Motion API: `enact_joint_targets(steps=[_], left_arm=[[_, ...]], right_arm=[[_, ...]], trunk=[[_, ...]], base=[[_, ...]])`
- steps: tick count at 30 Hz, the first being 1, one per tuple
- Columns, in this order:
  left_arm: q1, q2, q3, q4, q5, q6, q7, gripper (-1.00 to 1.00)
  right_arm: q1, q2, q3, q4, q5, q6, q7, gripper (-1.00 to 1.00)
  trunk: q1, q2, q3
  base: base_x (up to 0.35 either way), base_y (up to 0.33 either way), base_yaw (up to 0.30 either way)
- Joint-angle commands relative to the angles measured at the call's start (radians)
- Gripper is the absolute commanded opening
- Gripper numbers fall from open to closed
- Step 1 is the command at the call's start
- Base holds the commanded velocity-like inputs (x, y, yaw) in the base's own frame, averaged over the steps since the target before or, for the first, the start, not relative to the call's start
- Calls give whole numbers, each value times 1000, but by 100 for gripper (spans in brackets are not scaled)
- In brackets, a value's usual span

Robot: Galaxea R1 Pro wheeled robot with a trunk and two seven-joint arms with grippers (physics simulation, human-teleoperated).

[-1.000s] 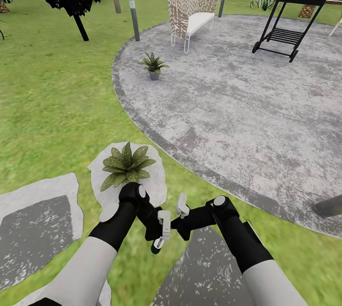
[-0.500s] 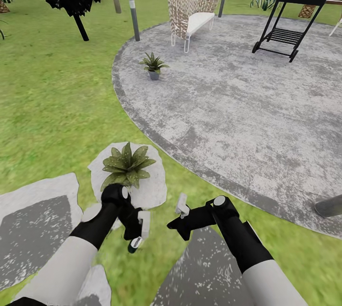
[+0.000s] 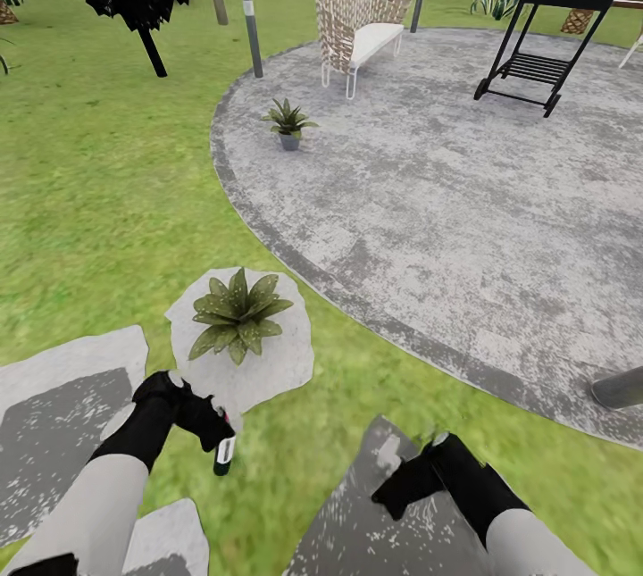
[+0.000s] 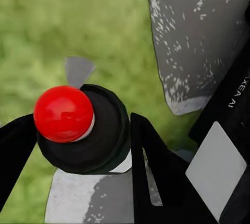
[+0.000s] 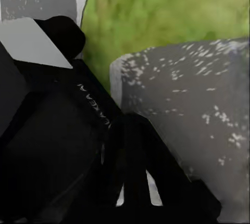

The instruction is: Pick up the pesticide atomizer in the garden and spray insectifuge to fully cover both potted plants in the garden.

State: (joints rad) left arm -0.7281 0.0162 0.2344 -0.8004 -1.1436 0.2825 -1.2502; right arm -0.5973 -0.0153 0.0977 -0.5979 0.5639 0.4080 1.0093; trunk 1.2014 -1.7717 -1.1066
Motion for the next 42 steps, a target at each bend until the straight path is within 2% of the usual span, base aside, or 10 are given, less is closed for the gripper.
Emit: enact_joint_targets(steps=[1, 5, 7, 13, 14, 18, 21, 26, 32, 42], left_arm=[[1, -1, 21, 3, -2, 10, -5, -100], [9, 4, 188, 10, -3, 5, 53, -100], [10, 27, 345, 33, -5, -21, 94, -100], [62, 48, 652, 80, -5, -200, 260, -100], [70, 48, 692, 86, -5, -220, 315, -100], [98, 48, 865, 141, -1, -297, 464, -100], [104, 48, 999, 165, -2, -352, 527, -100], [160, 48, 1090, 170, -1, -384, 570, -100], [210, 45, 1185, 204, -2, -451, 740, -100], [217, 45, 1195, 285, -5, -465, 761, -100]], right_arm=[[0, -41, -23, 65, -3, -44, -25, -100], [7, -170, -156, 254, -4, -230, -60, -100], [9, -212, -242, 303, -4, -256, -131, -100], [10, -231, -511, 321, -15, -332, -400, -100], [10, -232, -548, 322, -16, -337, -419, 100], [10, -233, -618, 321, -20, -342, -438, 100], [11, -234, -746, 321, -25, -359, -519, 100], [11, -232, -791, 323, -22, -382, -705, 100], [11, -223, -794, 326, -22, -382, -720, 100], [11, -221, -794, 326, -21, -382, -724, 100]], trunk=[[0, 0, -1], [0, 0, -1], [0, 0, -1], [0, 0, -1], [0, 0, -1], [0, 0, -1], [0, 0, -1], [0, 0, -1], [0, 0, -1], [0, 0, -1]], base=[[0, 0, 0], [0, 0, 0], [0, 0, 0], [0, 0, 0], [0, 0, 0], [0, 0, 0], [0, 0, 0], [0, 0, 0], [0, 0, 0], [0, 0, 0]])
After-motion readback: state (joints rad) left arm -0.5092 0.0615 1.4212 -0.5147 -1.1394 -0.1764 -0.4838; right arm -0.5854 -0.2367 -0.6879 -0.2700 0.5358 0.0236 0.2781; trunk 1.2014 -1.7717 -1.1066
